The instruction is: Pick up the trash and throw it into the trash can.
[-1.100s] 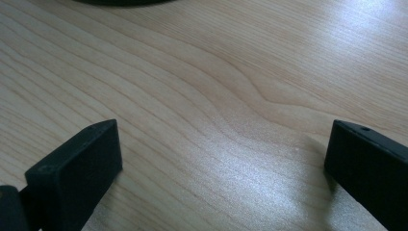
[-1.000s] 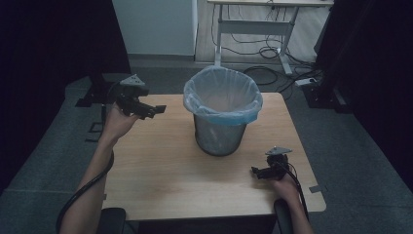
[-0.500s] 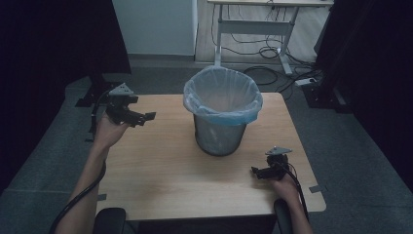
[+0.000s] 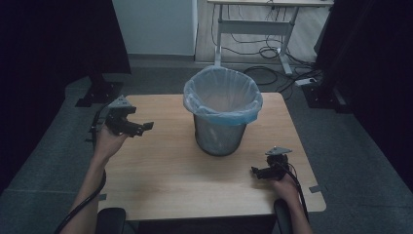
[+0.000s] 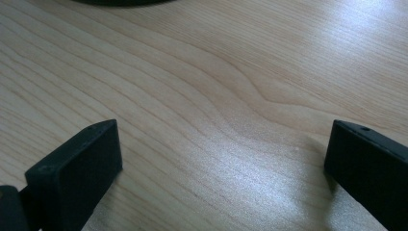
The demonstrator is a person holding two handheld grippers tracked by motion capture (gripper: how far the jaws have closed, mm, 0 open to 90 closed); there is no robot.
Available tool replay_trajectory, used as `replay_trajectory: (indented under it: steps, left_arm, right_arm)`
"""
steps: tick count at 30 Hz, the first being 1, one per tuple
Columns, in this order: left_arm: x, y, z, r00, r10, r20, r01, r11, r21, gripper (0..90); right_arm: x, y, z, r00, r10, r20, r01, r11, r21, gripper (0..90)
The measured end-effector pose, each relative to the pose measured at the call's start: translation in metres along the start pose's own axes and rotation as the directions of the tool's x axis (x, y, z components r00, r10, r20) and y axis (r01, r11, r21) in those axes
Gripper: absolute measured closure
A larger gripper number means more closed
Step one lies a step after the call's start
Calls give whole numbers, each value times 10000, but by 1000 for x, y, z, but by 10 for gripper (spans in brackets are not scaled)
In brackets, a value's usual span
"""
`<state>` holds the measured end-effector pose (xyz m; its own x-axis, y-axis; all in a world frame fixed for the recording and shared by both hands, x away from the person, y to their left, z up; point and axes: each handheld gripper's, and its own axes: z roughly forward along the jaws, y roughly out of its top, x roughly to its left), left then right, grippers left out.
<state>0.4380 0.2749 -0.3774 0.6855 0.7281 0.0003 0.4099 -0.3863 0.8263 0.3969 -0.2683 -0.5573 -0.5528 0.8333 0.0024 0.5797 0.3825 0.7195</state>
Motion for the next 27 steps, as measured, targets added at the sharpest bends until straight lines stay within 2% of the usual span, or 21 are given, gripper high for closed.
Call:
replay_trajectory:
  steps: [13,27]
  left_arm:
    - [-8,-36,18,9999,99,-87,-96,9995,308,0]
    - [-15,-68,35,9999,-102,77,99,9994,322,0]
  right_arm:
    - [0,0,0,10000,18,-1,-18,10000,2,0]
    - [0,0,0,10000,31,26,-31,10000,-20,0]
